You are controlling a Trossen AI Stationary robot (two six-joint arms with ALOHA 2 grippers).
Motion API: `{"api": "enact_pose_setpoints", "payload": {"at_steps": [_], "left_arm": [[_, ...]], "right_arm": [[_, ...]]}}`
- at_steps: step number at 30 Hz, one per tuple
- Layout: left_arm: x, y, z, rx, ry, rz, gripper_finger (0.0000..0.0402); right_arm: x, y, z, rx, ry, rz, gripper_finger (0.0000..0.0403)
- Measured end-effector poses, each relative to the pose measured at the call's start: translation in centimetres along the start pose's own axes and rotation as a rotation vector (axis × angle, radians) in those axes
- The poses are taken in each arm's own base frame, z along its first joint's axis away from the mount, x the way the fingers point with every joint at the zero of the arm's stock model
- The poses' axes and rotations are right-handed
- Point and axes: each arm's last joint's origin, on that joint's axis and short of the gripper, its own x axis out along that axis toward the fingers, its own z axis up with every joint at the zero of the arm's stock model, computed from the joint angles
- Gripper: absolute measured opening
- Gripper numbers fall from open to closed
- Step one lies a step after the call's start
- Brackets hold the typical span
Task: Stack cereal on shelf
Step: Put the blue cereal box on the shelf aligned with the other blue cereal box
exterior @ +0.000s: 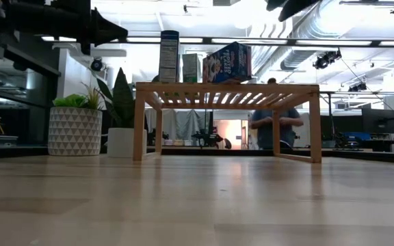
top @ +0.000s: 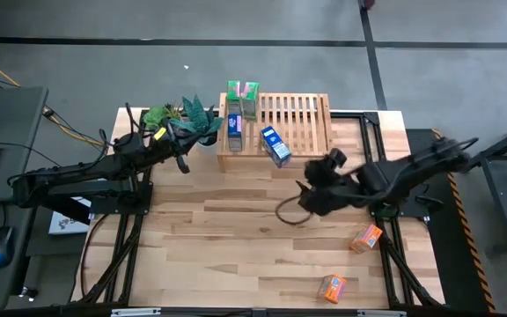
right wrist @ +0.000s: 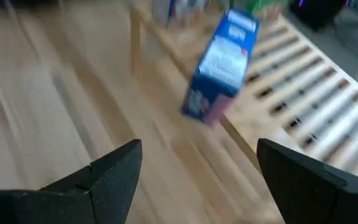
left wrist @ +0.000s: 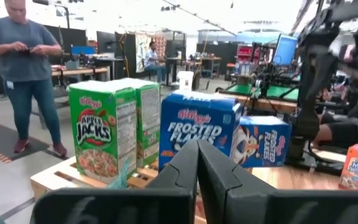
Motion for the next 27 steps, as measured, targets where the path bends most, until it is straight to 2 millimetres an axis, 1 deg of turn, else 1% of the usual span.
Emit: {"api": "enact_pose_setpoints", "payload": {"at_steps": [3,7,9,12,14,17,22,24,27], "left_arm": [[0.0,0.0,0.1,-0.001,-0.006,0.000,0.0000],[0.0,0.0,0.1,-0.001,-0.008,0.000,0.0000],[0.0,0.0,0.1,0.000,-0.008,0.000,0.0000],[0.0,0.0,0.0,0.019,-0.004,0.000,0.0000],[0.0,0.0,0.0,0.023,-0.003,0.000,0.0000],[0.0,0.0,0.0,0.024,-0.003,0.000,0.0000],[0.0,0.0,0.0,0.024,-0.002,0.000,0.0000],[0.0,0.0,0.0,0.024,0.000,0.000,0.0000],[0.0,0.0,0.0,0.015,0.000,0.000,0.0000]], "right_arm": [[1.7,0.6,-2.8,0.101,-0.174,0.040,0.0312],[5.0,1.8,-5.9,0.142,-0.305,0.085,0.0312],[6.3,2.3,-6.9,0.173,-0.368,0.050,0.0312],[8.0,3.1,-8.3,0.190,-0.442,-0.089,0.0312],[8.7,3.9,-8.7,0.196,-0.473,-0.160,0.0312],[9.5,5.3,-8.9,0.118,-0.474,-0.239,0.0312],[9.6,7.5,-7.7,0.029,-0.498,-0.396,0.0312],[9.7,8.0,-7.4,0.014,-0.500,-0.436,0.0312],[10.1,8.4,-7.3,-0.007,-0.493,-0.433,0.0312]]}}
